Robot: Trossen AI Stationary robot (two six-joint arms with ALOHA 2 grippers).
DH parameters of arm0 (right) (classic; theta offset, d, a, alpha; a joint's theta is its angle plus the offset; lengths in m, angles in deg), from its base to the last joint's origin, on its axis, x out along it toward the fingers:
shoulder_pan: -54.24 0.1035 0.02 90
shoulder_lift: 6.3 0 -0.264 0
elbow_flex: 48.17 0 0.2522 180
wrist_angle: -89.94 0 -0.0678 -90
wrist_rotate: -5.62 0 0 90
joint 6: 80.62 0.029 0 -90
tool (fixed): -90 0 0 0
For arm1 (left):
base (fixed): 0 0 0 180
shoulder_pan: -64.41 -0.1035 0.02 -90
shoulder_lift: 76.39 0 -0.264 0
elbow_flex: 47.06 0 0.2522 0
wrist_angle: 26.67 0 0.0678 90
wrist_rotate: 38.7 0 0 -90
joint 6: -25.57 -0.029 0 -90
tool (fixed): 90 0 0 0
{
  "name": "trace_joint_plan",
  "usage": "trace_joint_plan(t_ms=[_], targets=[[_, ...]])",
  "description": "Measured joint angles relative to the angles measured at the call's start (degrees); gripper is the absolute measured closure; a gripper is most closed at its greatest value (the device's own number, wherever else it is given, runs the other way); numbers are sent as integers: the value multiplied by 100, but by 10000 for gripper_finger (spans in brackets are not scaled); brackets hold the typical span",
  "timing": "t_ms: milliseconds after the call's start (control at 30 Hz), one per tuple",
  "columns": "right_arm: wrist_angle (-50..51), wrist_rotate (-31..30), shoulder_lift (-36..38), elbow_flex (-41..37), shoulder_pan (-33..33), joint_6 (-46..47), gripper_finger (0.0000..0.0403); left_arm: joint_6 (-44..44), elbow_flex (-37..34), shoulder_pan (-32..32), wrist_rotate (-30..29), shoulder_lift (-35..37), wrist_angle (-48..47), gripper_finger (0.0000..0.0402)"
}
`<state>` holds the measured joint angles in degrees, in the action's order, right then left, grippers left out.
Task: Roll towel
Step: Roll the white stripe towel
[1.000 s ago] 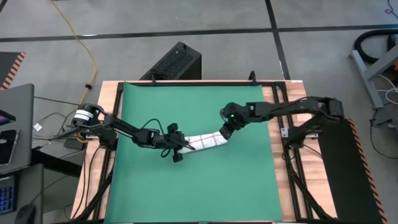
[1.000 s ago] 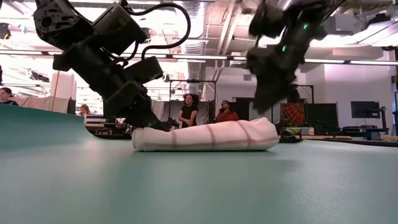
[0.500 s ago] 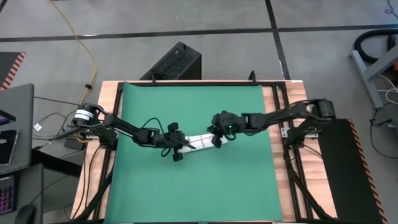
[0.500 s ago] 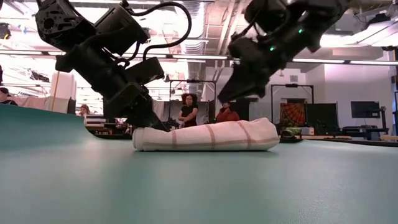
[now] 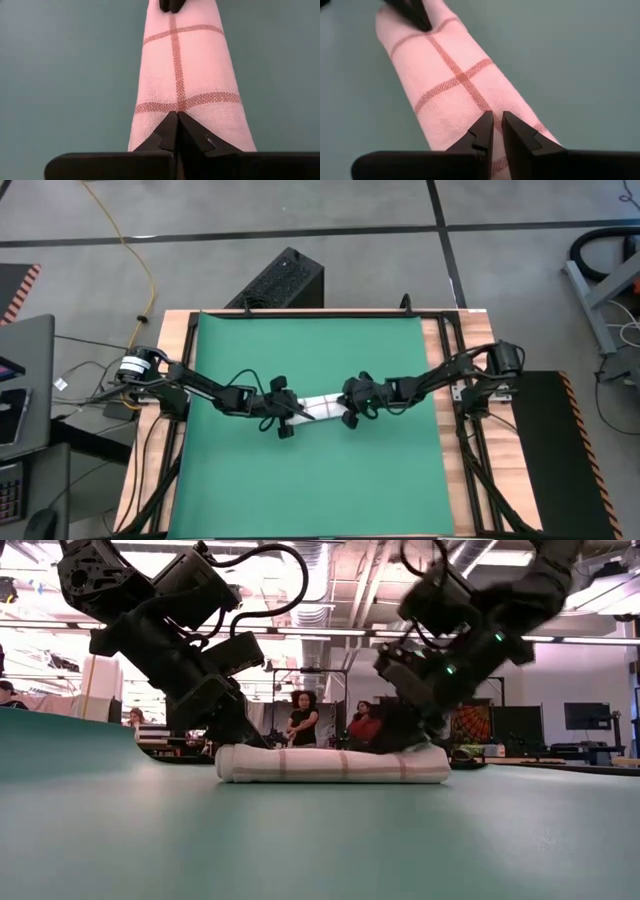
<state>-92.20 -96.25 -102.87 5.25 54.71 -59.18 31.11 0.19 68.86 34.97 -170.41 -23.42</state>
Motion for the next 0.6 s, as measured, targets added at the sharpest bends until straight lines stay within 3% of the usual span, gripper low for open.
trace_joint_plan(t_ms=[267,400,600], targets=[[-1190,-159,-2,-953,177,710,340,-328,2,-13,-151,-2,42,401],[-1147,-413,-3,-1065,343,749,340,127,2,-15,-370,107,371,401],[-1107,-425,-13,-1086,402,741,340,1340,-20,40,-671,864,597,402]])
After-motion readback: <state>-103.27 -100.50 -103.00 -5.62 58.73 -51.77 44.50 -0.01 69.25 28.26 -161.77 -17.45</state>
